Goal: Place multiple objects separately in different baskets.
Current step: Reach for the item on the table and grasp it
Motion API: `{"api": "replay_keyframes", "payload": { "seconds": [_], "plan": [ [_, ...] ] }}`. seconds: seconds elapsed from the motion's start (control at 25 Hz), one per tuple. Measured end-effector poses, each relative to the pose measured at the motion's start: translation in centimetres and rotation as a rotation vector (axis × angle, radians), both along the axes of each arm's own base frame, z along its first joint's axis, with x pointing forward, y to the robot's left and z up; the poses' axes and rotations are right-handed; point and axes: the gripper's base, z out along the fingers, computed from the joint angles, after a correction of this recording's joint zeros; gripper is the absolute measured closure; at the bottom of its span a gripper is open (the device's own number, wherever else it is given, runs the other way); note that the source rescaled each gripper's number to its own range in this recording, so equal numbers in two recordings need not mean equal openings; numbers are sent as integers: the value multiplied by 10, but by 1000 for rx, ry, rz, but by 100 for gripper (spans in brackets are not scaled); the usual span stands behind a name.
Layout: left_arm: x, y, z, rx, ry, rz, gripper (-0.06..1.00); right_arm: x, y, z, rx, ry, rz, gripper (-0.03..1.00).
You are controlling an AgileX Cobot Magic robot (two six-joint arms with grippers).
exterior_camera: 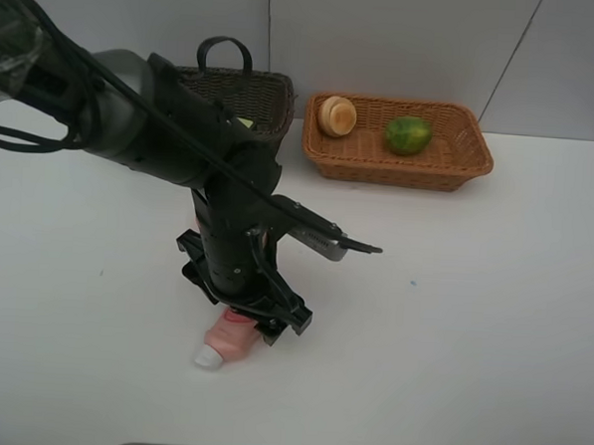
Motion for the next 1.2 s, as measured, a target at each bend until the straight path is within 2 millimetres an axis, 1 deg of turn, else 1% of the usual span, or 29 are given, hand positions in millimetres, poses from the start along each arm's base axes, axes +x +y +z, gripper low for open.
{"api": "replay_keyframes", "payload": {
  "seconds": [0.44,0.68,0.92,1.08,1.16,1.2],
  "plan": [
    [-2,2,0,26,22,-5,-5,0,0,0,0,0,0,22],
    [-2,3,0,30,26,-64,-5,0,0,0,0,0,0,22],
    [-2,3,0,30,26,-164,-5,0,0,0,0,0,0,22],
    [-2,3,0,27,30,-177,-5,0,0,0,0,0,0,22],
    [-2,3,0,27,30,-177,-3,0,0,0,0,0,0,22],
    [-2,3,0,26,29,-177,1,0,0,0,0,0,0,22]
  ]
}}
